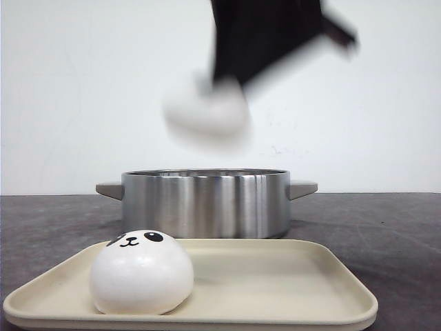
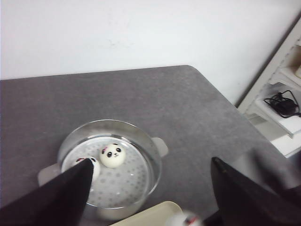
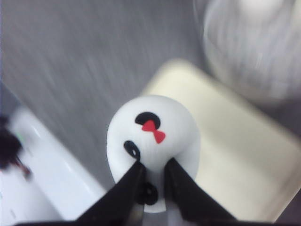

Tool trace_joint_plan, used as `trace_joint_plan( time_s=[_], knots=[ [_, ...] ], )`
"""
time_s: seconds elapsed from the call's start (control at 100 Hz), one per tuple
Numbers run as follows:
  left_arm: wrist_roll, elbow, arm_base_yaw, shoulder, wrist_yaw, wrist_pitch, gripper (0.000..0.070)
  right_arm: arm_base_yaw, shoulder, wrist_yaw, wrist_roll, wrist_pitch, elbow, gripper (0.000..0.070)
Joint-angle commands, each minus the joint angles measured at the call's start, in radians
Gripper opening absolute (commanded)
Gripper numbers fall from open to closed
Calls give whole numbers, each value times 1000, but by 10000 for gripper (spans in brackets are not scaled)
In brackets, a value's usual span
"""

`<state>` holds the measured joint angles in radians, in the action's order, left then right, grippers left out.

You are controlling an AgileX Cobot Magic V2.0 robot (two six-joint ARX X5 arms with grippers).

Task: Steam buns
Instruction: 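Lift the bun with the right gripper and carry it over the pot, then release the bun onto the steamer insert and raise the right gripper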

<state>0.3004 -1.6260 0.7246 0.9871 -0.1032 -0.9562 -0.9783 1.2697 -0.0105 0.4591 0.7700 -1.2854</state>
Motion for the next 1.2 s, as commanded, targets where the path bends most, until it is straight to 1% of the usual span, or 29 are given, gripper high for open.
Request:
trace_joint_plan(
  time_s=[0.0,0.07,0.19,0.31,0.46,0.63,0.85,0.88,0.92,0.93,1.0,1.04,1.08,1.19],
  knots=[
    [-29,-22,9,7,-6,12,461,14,26,45,-73,4,-85,0],
    [-32,-22,9,9,-6,18,462,61,58,55,-129,14,-162,0],
    [-35,-22,9,14,-6,39,461,154,154,26,-191,66,-269,0],
    [-45,-22,9,14,-6,59,462,219,267,10,-237,56,-309,0],
    [-47,-22,9,14,-6,49,462,277,428,10,-259,23,-309,0],
    [-44,-22,9,14,-5,18,462,319,595,10,-262,-3,-309,0],
    [-34,-22,9,12,-5,-42,463,341,680,11,-262,-23,-309,4],
    [-34,-22,9,12,-6,-48,463,343,681,11,-262,-23,-309,32],
    [-34,-22,9,12,-6,-56,463,346,681,10,-261,-26,-309,106],
    [-34,-22,9,12,-5,-58,463,346,681,10,-261,-27,-309,148],
    [-35,-22,9,12,-5,-65,463,346,681,10,-257,-28,-309,369],
    [-35,-22,9,13,-6,-66,463,346,681,10,-257,-23,-309,454],
    [-35,-22,9,13,-5,-66,463,346,681,10,-257,-15,-309,483],
    [-35,-22,9,16,-5,-69,463,348,681,11,-257,-4,-309,483]
  ],
)
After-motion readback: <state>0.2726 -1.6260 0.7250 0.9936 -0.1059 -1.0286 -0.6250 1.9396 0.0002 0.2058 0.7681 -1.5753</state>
